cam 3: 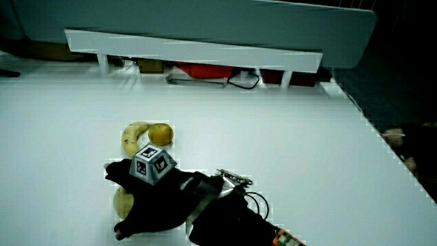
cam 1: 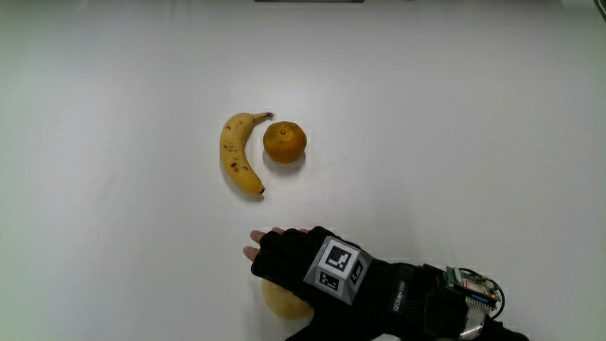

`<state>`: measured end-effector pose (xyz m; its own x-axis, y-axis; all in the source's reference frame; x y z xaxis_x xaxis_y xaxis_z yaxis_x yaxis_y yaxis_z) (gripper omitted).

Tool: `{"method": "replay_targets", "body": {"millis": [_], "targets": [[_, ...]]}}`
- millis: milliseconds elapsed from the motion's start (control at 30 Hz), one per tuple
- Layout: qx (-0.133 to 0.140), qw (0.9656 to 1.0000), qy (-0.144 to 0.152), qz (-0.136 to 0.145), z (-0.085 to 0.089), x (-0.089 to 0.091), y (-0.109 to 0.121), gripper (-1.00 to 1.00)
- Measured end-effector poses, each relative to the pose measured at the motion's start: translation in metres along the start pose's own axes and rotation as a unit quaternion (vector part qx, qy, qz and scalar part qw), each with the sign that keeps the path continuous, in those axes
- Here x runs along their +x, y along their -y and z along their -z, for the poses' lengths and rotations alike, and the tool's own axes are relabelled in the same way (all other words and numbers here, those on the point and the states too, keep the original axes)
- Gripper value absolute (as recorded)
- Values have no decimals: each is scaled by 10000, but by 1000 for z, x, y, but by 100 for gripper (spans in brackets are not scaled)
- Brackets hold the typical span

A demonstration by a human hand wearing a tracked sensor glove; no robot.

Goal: Pick pear no leg

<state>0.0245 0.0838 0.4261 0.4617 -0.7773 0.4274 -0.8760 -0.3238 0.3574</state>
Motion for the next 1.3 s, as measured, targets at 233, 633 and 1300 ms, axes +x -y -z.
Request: {"method": "replay_targets", "body": {"millis": [233,633,1300], "targets": [[31,9999,102,34,2,-1,-2,19],[160,9993,317,117,3,-4,-5,76],[409,9989,176,135,2,0,-2,100]]}}
